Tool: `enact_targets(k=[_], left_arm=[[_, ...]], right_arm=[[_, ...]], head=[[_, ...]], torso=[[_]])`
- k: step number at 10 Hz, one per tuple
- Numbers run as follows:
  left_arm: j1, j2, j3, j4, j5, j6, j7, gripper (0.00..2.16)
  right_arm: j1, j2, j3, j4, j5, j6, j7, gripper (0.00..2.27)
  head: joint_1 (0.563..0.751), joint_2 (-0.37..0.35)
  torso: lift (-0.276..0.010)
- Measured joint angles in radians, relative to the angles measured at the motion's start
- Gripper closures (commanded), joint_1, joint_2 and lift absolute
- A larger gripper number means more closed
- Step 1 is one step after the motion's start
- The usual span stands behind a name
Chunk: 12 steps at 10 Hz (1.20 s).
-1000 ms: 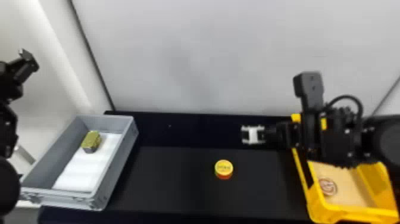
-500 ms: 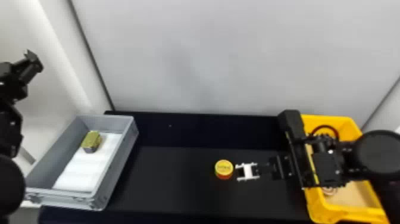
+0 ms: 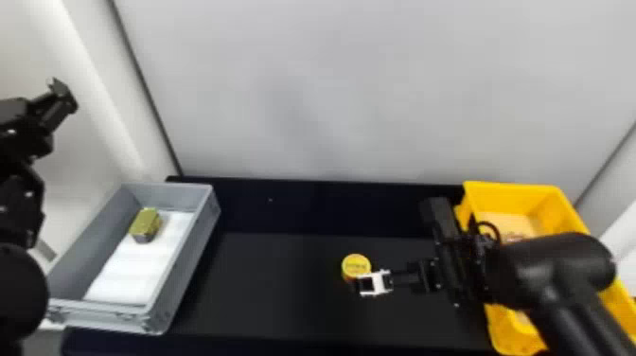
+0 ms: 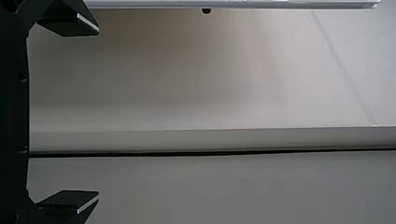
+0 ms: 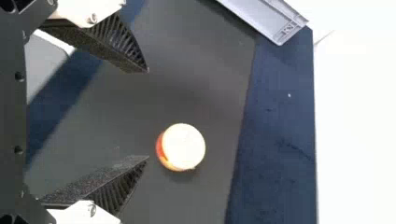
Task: Pick up the round yellow can and place it in the yellow rectangular box
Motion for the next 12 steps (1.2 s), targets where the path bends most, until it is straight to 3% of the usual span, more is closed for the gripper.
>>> enact_targets(k=[2, 3, 12], left_arm=[[-0.003, 0.000, -0.007, 0.004, -0.001, -0.008, -0.003, 0.05], [-0.006, 0.000, -0.011, 0.007, -0.001, -0.012, -0.004, 0.05], [-0.016, 0.004, -0.035, 0.026, 0.004, -0.054, -0.015, 0.05]], right_arm=[[-0.047, 0.091, -0.029, 0.134, 0.329, -0.123, 0.152, 0.12], [-0.069, 0.112, -0.030, 0.182, 0.390, -0.162, 0.165, 0.12], [-0.153, 0.182, 0.097, 0.496, 0.411, -0.412, 0.139, 0.12]], head=[[0.694, 0.054], [0.694, 0.054], [0.694, 0.054]], torso=[[-0.003], [-0.003], [-0.003]])
